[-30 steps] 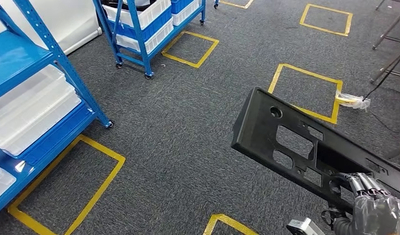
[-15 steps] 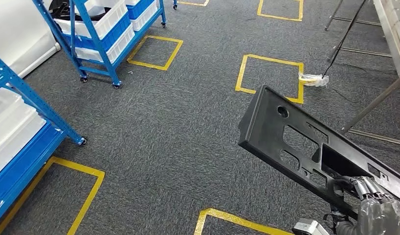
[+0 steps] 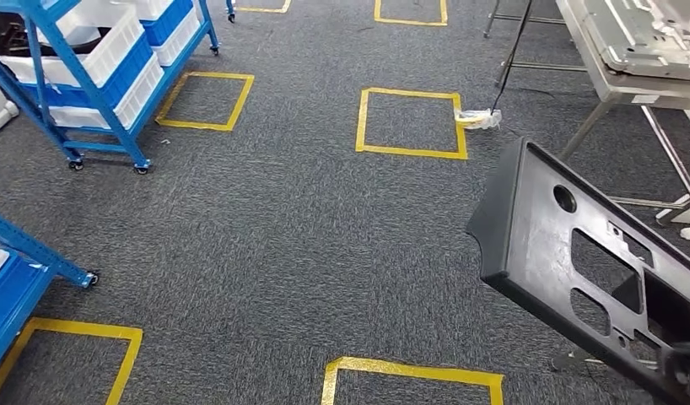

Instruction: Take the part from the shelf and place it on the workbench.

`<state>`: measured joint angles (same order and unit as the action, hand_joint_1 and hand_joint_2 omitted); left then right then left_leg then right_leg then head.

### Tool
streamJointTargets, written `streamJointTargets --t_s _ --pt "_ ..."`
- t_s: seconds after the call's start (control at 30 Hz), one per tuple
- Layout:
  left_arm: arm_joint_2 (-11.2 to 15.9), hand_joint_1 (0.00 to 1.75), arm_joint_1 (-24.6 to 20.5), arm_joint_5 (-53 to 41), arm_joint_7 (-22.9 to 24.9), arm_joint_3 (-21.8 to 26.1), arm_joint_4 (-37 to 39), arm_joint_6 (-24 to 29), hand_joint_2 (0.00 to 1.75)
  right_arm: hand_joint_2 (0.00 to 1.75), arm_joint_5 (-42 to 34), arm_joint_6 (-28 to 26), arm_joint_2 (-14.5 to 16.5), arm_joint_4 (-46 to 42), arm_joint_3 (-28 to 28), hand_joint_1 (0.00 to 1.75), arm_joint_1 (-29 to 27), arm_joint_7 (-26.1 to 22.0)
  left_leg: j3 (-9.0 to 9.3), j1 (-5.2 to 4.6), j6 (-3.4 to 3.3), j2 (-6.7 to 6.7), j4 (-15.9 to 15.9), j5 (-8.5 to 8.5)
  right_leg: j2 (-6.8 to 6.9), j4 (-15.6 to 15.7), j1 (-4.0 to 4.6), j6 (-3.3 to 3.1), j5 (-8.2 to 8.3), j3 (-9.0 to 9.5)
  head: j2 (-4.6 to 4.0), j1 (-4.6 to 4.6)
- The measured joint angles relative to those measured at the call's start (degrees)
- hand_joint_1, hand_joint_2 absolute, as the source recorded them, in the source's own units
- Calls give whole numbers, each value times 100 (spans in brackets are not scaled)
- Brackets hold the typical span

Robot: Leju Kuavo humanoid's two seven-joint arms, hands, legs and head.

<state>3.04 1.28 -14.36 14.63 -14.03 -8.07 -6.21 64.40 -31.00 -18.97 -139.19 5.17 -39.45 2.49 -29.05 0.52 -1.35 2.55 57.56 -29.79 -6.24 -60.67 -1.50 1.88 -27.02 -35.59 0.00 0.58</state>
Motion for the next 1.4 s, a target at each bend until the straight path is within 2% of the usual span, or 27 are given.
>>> streamJointTargets --t_s 0.03,0.1,0.17,0.2,0.23,0.33,0.4,0.47,0.53,0.6,0.67,0.7,0.73,0.77,0.83,0.9,0.93,1.0,1.03,1.07,1.13,1.2,1.23,1.27,1.3,1.37,1.4 --pt "-10 0 1 -1 -4 -8 0 0 175 175 -11 6 4 -40 87 175 -38 -36 17 6 -45 -95 -41 27 166 -179 14 10 -121 -82 0 -6" --pt "-29 0 16 -2 -15 -15 0 1 175 175 -129 64 47 -108 287 175 -77 -203 16 -10 -92 -274 -64 48 495 -829 28 26 -506 -372 0 -18" --pt "-39 0 27 -5 -26 -16 0 11 175 175 -400 232 162 -176 541 175 -107 -524 -9 -25 -100 -446 -60 44 567 -1444 15 54 -758 -631 0 -19" --pt "-44 0 26 -9 -30 -17 0 18 175 175 -577 375 255 -212 698 175 -115 -740 -15 -27 -97 -528 -59 38 583 -1503 8 66 -739 -632 0 -18" --pt "-51 0 22 -13 -36 -19 0 24 175 175 -750 545 368 -246 871 175 -108 -979 -15 -26 -90 -603 -57 31 608 -1342 2 74 -629 -519 0 -19" --pt "-81 0 11 -39 -52 -38 0 34 175 175 -1184 1237 884 -347 1650 175 91 -1943 28 -35 -21 -781 -30 -15 876 -174 11 51 -203 164 0 -17" --pt "-91 0 5 -61 -65 -54 0 47 175 175 -1414 1791 1324 -368 2338 175 367 -2645 69 -48 51 -874 -16 -43 957 134 57 -24 -138 321 0 -12" --pt "-100 0 -26 -69 -77 -64 -1 58 175 175 -1601 2224 1732 -371 3011 175 605 -3091 104 -42 121 -949 -23 -57 852 140 73 -111 -112 310 0 -8" --pt "-112 0 -45 -70 -81 -68 -2 66 175 175 -1687 2413 2030 -373 3549 175 767 -3234 65 -18 182 -770 136 -206 752 184 54 -200 -78 313 0 -5" --pt "-119 0 -30 -70 -85 -69 -2 70 175 175 -1712 2469 2233 -373 3901 175 896 -3266 -198 4 210 -442 739 -572 646 208 53 -267 -49 304 0 0" --pt "-121 0 -17 -70 -88 -70 -2 70 175 175 -1718 2492 2372 -373 4111 175 978 -3281 -557 8 207 -316 1475 -863 508 199 83 -295 -38 278 0 1" --pt "-121 0 -13 -70 -87 -70 -2 70 175 175 -1720 2499 2427 -373 4197 175 1002 -3284 -646 7 195 -303 1633 -854 431 193 98 -300 -36 273 0 1" --pt "-122 0 -9 -70 -86 -70 -2 70 175 175 -1721 2502 2476 -373 4272 175 1021 -3286 -634 5 174 -293 1573 -732 348 186 110 -302 -35 273 0 1" --pt "-122 0 -5 -70 -85 -70 -2 71 175 175 -1721 2505 2515 -373 4336 175 1037 -3288 -523 2 146 -260 1301 -522 267 176 118 -302 -34 277 0 1" --pt "-118 0 11 -70 -83 -72 -1 72 175 175 -1720 2563 2581 -373 4430 175 1088 -3333 -193 -6 78 -15 511 -132 116 152 123 -290 -30 270 0 -2" --pt "-110 0 14 -71 -87 -72 1 68 175 175 -1681 2742 2656 -373 4535 175 1209 -3474 -24 -25 36 210 77 -10 -27 135 102 -237 -5 221 0 -3" --pt "-107 0 7 -72 -89 -73 2 60 175 175 -1619 2868 2697 -373 4612 175 1280 -3570 -14 -37 23 234 40 -21 -98 137 85 -198 15 193 0 -2" --pt "-108 0 -23 -74 -91 -75 2 32 175 175 -1415 3116 2764 -372 4828 175 1387 -3754 6 -44 -19 101 -19 21 -196 160 61 -129 53 163 0 -3" --pt "-109 0 -31 -77 -92 -78 1 13 175 175 -1280 3259 2784 -371 4968 175 1448 -3849 26 -32 -52 21 -66 55 -114 127 65 -108 24 141 0 -4" --pt "-109 0 -31 -79 -93 -80 1 -2 175 175 -1135 3417 2796 -369 5127 175 1539 -3944 41 -19 -84 -62 -116 89 46 -4 77 -92 -76 77 0 -10" --pt "-111 0 -9 -81 -97 -87 1 -20 175 175 -820 3745 2800 -364 5458 175 1788 -4108 38 -13 -120 -237 -161 123 438 -619 84 -61 -460 -200 0 -17" --pt "-111 0 14 -81 -100 -96 2 -25 175 175 -497 3970 2781 -357 5744 175 1999 -4186 8 -20 -122 -405 -158 119 578 -1285 65 -14 -747 -486 0 -19" --pt "-111 0 19 -82 -101 -99 1 -28 175 175 -356 4031 2765 -354 5849 175 2069 -4197 1 -21 -117 -481 -155 113 597 -1389 54 5 -747 -513 0 -19" --pt "-112 0 17 -83 -102 -102 1 -30 175 175 -230 4075 2744 -350 5940 175 2136 -4201 0 -20 -106 -555 -151 103 616 -1244 43 19 -637 -413 0 -20" --pt "-117 0 12 -83 -104 -105 1 -32 175 175 -116 4103 2720 -345 6016 175 2199 -4206 10 -17 -88 -624 -143 89 657 -899 33 30 -462 -206 0 -20" --pt "-123 0 2 -83 -111 -110 1 -31 175 175 90 4131 2674 -316 6134 175 2320 -4213 47 -31 -31 -745 -107 44 884 -102 34 12 -190 233 0 -20" --pt "-123 0 0 -83 -113 -112 1 -29 175 175 189 4144 2655 -290 6177 175 2375 -4217 62 -43 1 -789 -90 24 968 116 47 -20 -135 351 0 -17"
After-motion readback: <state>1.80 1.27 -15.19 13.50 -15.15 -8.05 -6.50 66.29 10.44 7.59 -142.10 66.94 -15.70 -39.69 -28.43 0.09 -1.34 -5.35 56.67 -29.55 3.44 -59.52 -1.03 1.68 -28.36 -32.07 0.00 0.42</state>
